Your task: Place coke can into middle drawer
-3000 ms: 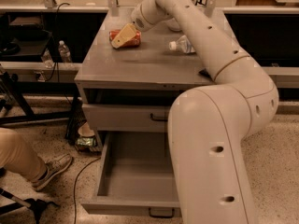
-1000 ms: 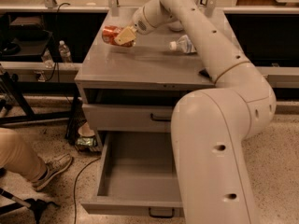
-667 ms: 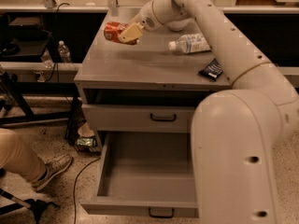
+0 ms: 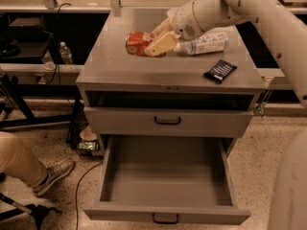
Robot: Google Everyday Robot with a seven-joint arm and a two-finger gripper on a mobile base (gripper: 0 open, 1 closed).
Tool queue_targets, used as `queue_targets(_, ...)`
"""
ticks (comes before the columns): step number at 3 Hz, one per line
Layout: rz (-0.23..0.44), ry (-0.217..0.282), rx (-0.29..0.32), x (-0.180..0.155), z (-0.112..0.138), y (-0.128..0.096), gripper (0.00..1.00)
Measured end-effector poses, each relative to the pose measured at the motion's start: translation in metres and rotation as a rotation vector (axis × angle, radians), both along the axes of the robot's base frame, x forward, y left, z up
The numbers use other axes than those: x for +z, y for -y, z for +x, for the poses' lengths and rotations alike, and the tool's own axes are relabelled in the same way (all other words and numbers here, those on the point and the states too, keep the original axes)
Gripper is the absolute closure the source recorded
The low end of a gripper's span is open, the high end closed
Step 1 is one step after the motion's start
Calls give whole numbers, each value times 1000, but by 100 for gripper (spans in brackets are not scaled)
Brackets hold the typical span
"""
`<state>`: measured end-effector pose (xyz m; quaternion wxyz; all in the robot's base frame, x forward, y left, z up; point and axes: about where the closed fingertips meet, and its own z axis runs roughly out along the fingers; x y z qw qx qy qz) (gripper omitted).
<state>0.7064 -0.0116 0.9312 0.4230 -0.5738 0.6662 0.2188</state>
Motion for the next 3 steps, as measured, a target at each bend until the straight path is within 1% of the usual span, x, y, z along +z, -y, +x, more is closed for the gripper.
queue_targets(1,-66,-46,54,-15,-51,18,100)
queue_targets(2,-70,-45,56,-16,-52,17,100)
queue_targets(3,-92,-47,66,-22,-59,16,100)
